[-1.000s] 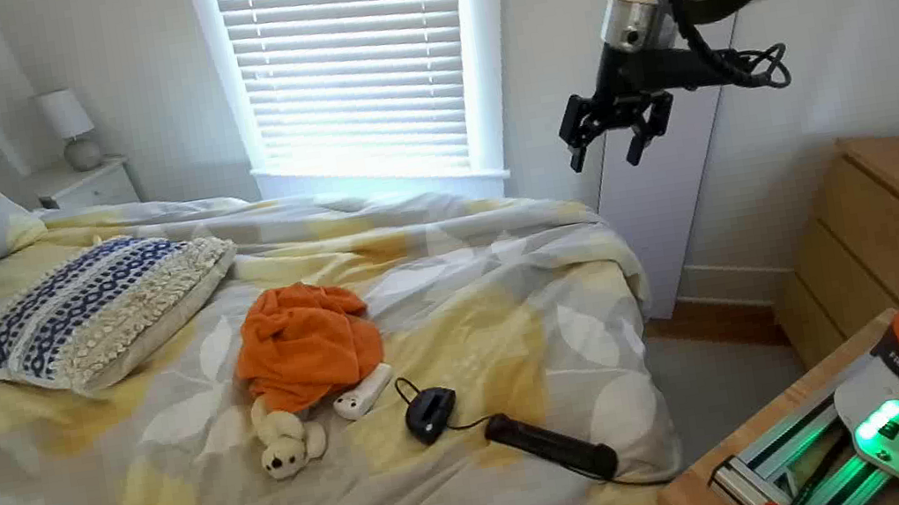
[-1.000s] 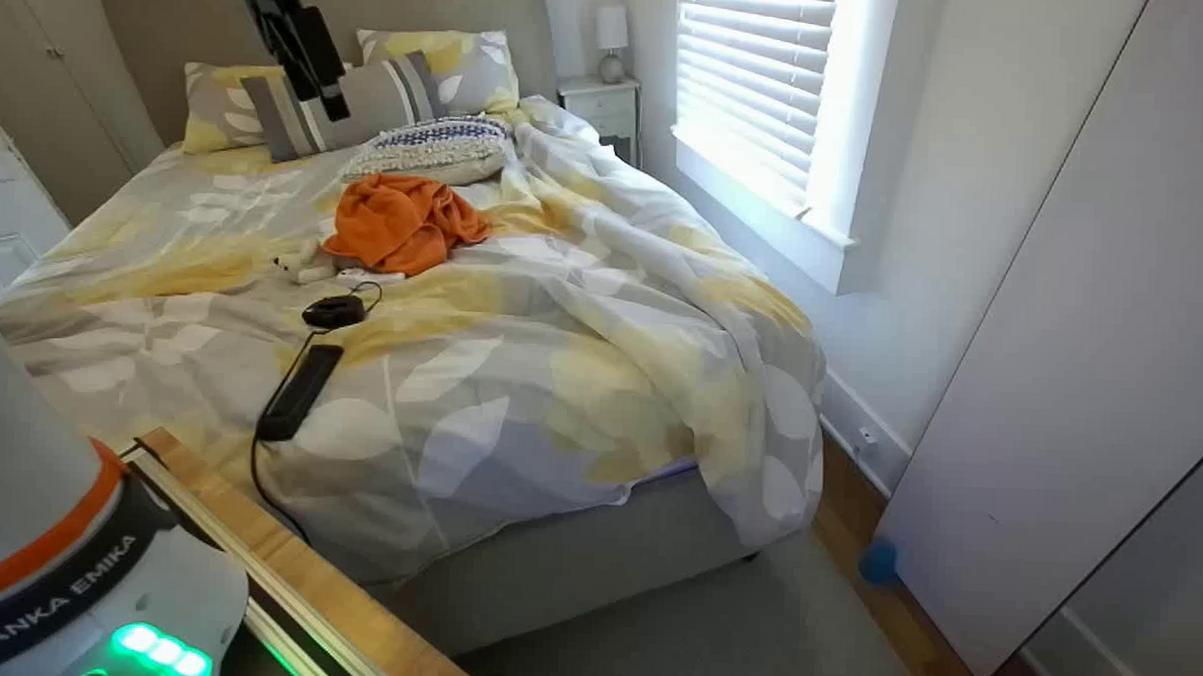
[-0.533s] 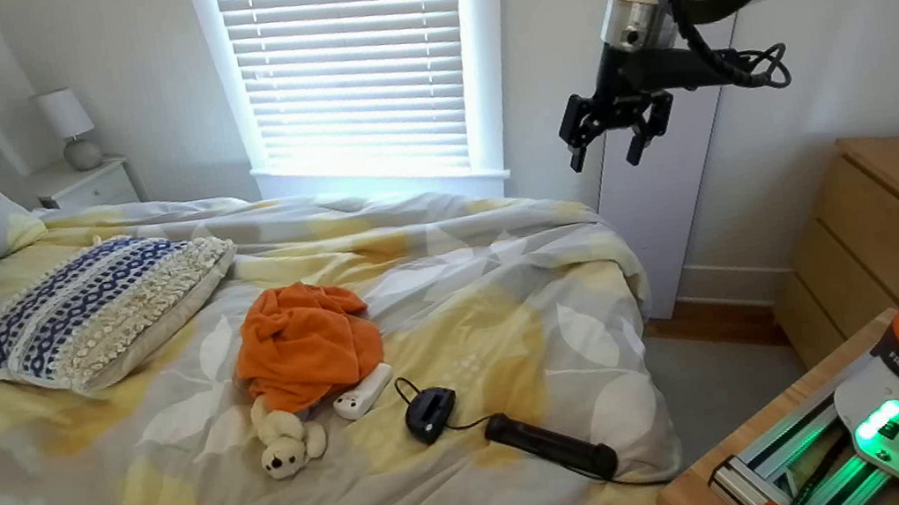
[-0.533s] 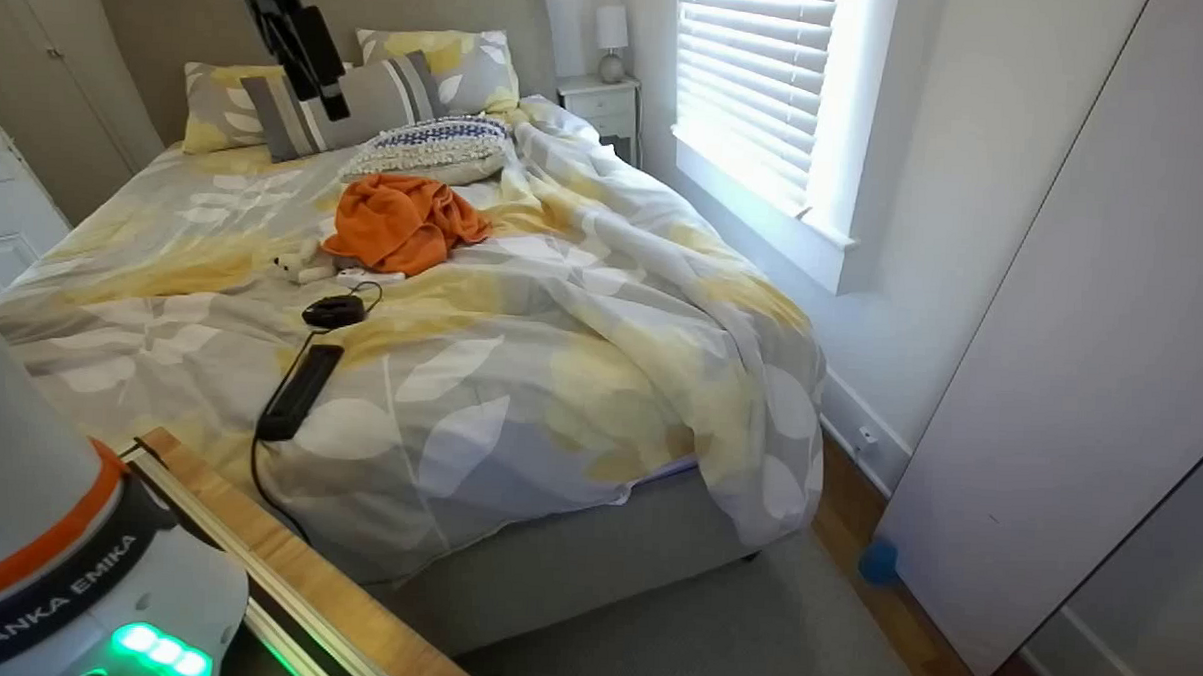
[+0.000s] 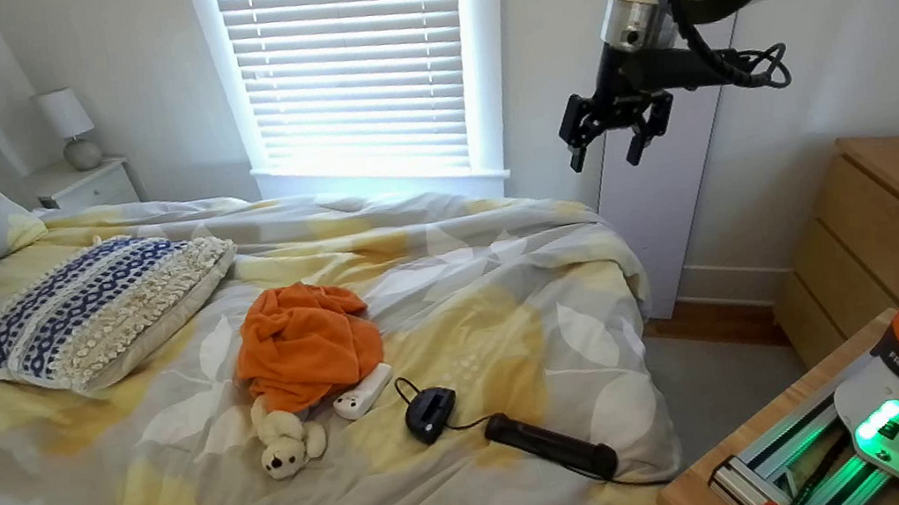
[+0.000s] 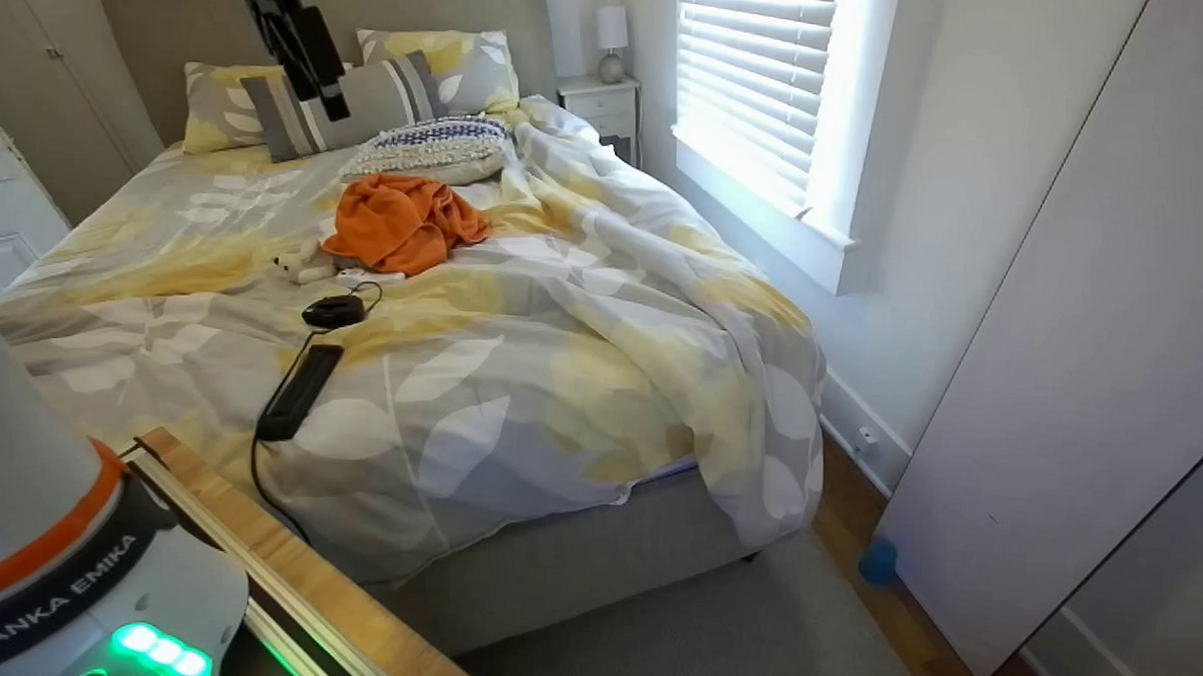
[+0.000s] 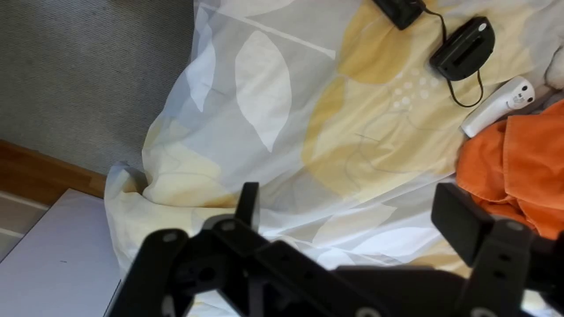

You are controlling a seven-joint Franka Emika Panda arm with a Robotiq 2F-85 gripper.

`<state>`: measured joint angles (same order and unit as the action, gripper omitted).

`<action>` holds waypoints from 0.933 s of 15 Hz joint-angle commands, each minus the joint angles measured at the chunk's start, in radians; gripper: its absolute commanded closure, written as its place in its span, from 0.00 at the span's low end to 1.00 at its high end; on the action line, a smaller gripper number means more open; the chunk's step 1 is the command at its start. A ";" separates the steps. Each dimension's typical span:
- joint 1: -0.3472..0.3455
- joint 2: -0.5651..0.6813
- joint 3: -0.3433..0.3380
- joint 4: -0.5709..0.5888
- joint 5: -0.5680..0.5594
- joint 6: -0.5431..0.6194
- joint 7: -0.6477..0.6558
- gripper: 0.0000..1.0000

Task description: Move the black clock cable to the right side of the bed, pick up the digital clock and place it on the left side of the bed

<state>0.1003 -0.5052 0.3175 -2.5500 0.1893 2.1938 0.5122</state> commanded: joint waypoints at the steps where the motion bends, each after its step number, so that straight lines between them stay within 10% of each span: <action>1: 0.012 0.002 -0.012 0.001 -0.008 -0.001 0.006 0.00; 8: 0.121 0.240 0.178 0.064 -0.073 0.054 0.060 0.00; 14: 0.123 0.555 0.248 0.176 -0.520 0.184 0.180 0.00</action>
<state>0.2197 -0.1345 0.5812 -2.4693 -0.1575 2.3432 0.6691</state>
